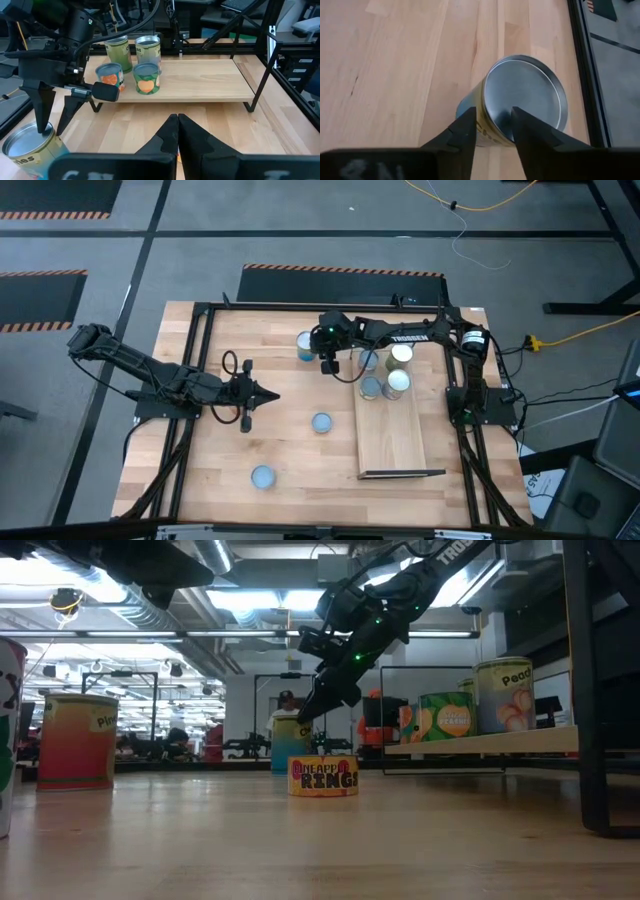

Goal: Pick and place cans onto a shelf
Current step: Put the canned cherries on the shelf

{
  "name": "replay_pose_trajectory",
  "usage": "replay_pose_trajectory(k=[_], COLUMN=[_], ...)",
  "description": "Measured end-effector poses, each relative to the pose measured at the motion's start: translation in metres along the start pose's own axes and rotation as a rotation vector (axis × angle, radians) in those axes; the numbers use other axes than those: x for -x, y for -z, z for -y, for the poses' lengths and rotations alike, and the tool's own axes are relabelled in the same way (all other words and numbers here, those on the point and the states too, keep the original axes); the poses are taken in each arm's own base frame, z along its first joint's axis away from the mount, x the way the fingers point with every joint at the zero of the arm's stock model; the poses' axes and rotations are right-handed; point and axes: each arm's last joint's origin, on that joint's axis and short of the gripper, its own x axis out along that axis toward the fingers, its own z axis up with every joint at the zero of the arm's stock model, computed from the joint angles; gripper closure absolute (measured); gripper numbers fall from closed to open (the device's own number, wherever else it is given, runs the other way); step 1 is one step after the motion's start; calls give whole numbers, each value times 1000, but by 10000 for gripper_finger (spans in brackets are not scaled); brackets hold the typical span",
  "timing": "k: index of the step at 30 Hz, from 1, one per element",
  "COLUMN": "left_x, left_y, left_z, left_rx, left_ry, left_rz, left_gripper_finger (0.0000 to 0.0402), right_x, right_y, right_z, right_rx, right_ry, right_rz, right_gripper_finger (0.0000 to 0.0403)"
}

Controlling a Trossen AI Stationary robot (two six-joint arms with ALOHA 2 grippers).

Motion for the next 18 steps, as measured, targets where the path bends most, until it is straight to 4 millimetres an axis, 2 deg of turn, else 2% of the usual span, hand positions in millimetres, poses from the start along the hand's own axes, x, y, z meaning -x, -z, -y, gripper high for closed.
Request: replay_pose_trajectory(k=[12, 18], left_x=[0, 0], left_y=[0, 0], left_z=[0, 0], left_rx=[0, 0], left_ry=[0, 0], left_rz=[0, 0], left_gripper_finger=[400, 400], right_x=[1, 1], right_y=[0, -1], right_z=[0, 0], right_rx=[0, 0], right_ry=[-2, -3], right_rz=[2, 5], right_gripper_finger=[362, 383])
